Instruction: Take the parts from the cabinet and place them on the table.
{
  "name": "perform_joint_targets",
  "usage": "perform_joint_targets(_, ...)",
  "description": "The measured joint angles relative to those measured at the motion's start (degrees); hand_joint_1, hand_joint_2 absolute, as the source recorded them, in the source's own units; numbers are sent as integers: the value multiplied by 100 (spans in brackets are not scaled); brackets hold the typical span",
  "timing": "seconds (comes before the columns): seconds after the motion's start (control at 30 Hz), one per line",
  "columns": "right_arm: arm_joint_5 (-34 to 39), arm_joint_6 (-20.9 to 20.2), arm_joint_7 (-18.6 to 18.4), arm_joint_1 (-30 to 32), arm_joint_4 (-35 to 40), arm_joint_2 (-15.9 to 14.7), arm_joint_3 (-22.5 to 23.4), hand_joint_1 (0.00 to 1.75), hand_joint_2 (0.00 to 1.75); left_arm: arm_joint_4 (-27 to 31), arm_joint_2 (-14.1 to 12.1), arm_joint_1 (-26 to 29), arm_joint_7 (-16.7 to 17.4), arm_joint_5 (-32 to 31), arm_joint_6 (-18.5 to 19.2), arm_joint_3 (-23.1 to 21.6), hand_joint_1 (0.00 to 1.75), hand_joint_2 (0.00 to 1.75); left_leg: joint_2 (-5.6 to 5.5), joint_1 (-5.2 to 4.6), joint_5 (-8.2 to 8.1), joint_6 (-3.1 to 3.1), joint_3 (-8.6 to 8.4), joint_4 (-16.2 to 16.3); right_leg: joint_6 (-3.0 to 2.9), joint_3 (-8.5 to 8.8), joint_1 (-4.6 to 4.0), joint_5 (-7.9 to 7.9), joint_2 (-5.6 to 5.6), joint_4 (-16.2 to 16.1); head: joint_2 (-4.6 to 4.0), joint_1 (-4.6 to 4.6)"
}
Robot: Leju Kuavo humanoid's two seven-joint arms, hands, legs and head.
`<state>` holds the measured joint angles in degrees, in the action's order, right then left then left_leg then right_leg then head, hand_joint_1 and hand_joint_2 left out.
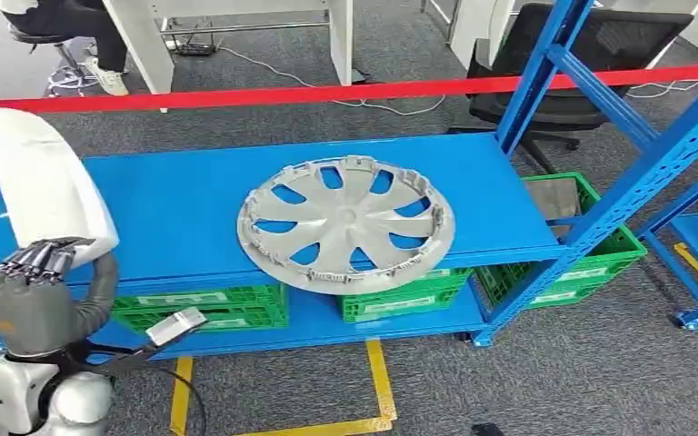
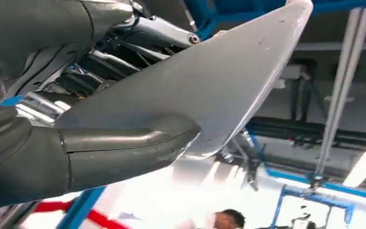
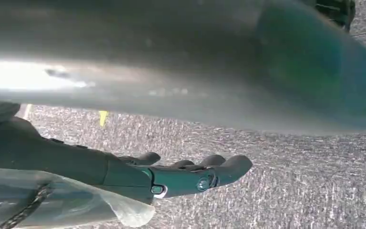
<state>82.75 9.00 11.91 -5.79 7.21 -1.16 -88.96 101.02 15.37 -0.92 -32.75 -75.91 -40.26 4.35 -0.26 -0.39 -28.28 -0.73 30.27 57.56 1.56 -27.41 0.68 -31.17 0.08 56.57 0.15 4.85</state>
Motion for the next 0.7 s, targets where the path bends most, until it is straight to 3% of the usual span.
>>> perform_joint_targets(0.27,-66,70,-22,-2,0,124,0,0,0,2,-249,223,110,168,0,11,175,175,0,-36,-17,-25,13,31,10,-4,36,3,-3,-3,0,-2)
perform_joint_targets(0.37,-59,70,-24,-4,0,162,0,0,0,24,-300,291,108,168,-2,41,175,175,0,-50,13,-64,23,32,81,1,50,52,-1,-26,0,-2)
perform_joint_targets(0.4,-55,77,-26,-6,0,164,0,0,0,50,-306,302,104,168,-2,54,175,175,10,-18,60,-112,17,-55,101,10,28,55,4,-31,0,-2)
perform_joint_targets(0.43,-51,77,-26,-6,0,164,0,0,0,61,-313,304,99,166,-4,72,175,175,25,12,105,-134,-2,-108,92,-86,37,-106,-1,74,0,7)
perform_joint_targets(0.5,-49,77,-26,-8,0,166,0,0,0,66,-315,303,99,166,-7,88,175,175,24,19,119,-154,6,-118,95,-174,30,-256,-3,264,0,18)
perform_joint_targets(0.53,-46,77,-29,-14,0,171,0,0,0,68,-324,318,99,166,-7,115,175,175,26,21,136,-168,49,-115,113,-441,41,-563,-3,868,0,28)
perform_joint_targets(0.57,-44,79,-29,-12,0,171,0,0,0,68,-333,353,99,166,-7,129,175,175,32,17,140,-169,73,-110,123,-671,48,-767,-3,1374,0,20)
perform_joint_targets(0.6,-38,79,-39,-3,0,173,0,0,0,68,-344,379,99,164,-7,140,175,175,35,16,150,-158,94,-105,134,-848,47,-872,-4,1755,0,20)
perform_joint_targets(0.63,-29,79,-46,2,2,184,0,0,0,68,-352,402,112,155,-7,142,175,175,35,18,158,-150,106,-97,140,-895,49,-807,-5,1847,0,24)
perform_joint_targets(0.67,-18,79,-52,3,2,188,0,0,0,68,-363,416,143,147,-7,148,175,175,34,23,163,-139,113,-86,145,-811,57,-592,-5,1663,0,22)
perform_joint_targets(0.7,2,81,-57,-2,2,188,0,0,0,66,-372,422,172,129,-7,157,175,175,33,30,163,-132,115,-75,149,-625,65,-315,-6,1272,0,22)
